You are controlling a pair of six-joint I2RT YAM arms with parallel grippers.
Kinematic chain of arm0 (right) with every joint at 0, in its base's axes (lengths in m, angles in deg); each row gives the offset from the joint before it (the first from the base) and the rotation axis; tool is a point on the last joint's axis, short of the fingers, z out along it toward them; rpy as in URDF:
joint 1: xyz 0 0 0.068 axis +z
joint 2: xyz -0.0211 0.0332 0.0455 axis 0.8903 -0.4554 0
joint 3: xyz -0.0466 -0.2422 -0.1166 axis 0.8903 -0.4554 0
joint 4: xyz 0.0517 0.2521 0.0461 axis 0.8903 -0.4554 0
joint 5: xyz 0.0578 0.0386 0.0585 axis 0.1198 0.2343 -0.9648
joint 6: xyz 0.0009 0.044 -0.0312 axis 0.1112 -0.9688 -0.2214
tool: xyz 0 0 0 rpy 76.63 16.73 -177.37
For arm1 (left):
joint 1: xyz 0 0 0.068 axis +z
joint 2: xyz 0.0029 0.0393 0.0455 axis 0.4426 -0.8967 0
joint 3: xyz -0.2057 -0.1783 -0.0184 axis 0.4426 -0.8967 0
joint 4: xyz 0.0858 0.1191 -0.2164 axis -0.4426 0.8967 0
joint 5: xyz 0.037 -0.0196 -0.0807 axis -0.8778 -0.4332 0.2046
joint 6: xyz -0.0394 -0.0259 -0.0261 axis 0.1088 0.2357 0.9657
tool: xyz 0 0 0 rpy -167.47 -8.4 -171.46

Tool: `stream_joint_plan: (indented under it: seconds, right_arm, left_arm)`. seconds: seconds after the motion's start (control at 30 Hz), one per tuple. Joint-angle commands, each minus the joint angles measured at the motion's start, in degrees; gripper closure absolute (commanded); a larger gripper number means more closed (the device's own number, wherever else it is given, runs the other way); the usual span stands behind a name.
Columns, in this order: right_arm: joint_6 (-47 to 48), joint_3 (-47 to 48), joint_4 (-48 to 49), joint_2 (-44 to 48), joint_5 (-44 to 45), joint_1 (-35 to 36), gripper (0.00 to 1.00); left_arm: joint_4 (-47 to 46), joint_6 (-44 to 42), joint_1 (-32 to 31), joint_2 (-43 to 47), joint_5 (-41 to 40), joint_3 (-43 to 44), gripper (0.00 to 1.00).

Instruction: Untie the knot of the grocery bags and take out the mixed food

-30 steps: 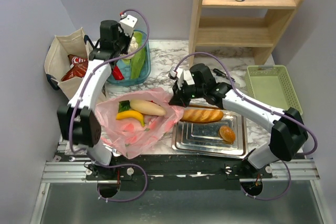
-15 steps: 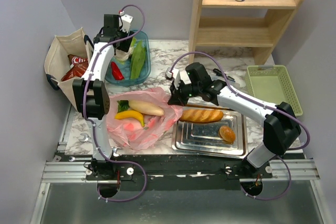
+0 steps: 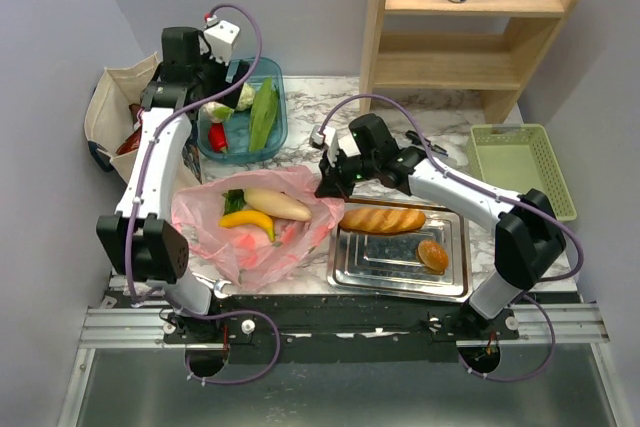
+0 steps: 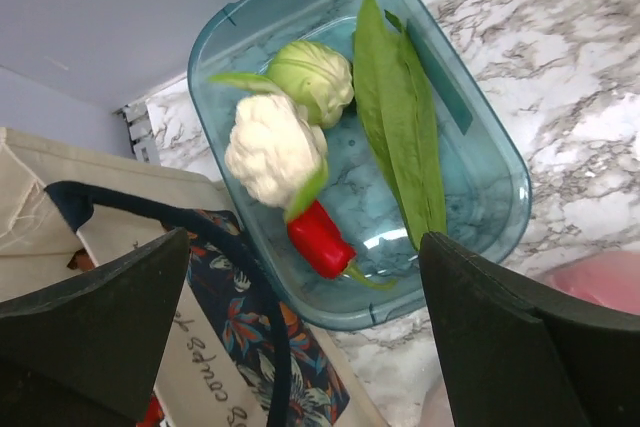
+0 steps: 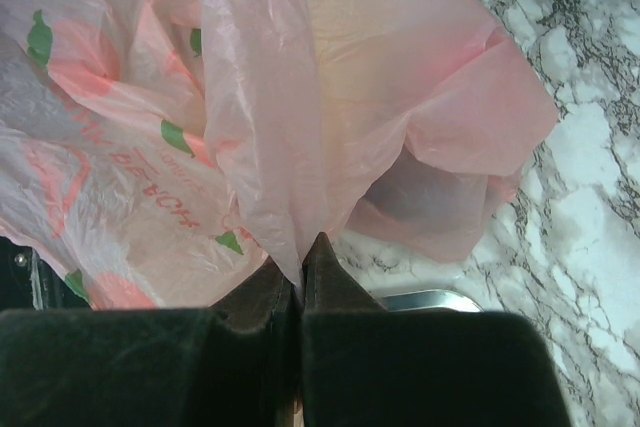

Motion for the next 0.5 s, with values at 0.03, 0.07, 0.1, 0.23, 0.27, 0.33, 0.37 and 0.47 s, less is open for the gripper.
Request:
stream_joint_plan:
  seconds: [0.03,0.07,0.1,0.23,0.27,0.33,0.37,0.47]
  right_arm:
    - [-0.3,3.2,0.1,-1.9,-2.9,-0.6,0.99]
    - [-0.3,3.1,0.2,-1.8,-3.0,-0.6,0.99]
    - [-0.5,3.0,0.4,-1.7,-3.1,-0.6,0.99]
    - [-3.1,2.0,2.1,-1.1,-2.9,-0.6,0.99]
    - [-3.7,1.5,2.8,-0.8,-2.9,-0.6,0.99]
    - [-4.8,0.9,3.9,-0.3,-2.5,-0.6,0.99]
    - [-5.2,0.7,4.2,-0.2,-2.3,-0.6,0.99]
    - [-5.7,0.3,4.9,0.0,-2.0,-0.6,0.99]
  left_arm:
    - [-1.7,-2.0,1.6,11.2,13.9,-9.2,0.03]
    - [-2.9,-3.8,1.6,14.3,18.7,-12.3,0.06]
    - [-3.2,-5.8,1.6,18.0,25.2,-14.9,0.12]
    - [0.7,-18.2,0.2,29.3,41.6,-23.5,0.27]
    - [2.5,-21.9,-0.7,31.2,43.3,-25.1,0.29]
    - [9.9,-33.2,-3.1,34.7,45.3,-27.8,0.37]
    - [15.2,-40.7,-5.4,36.2,45.1,-29.3,0.43]
    - [20.9,-52.7,-10.9,40.3,40.8,-36.1,0.50]
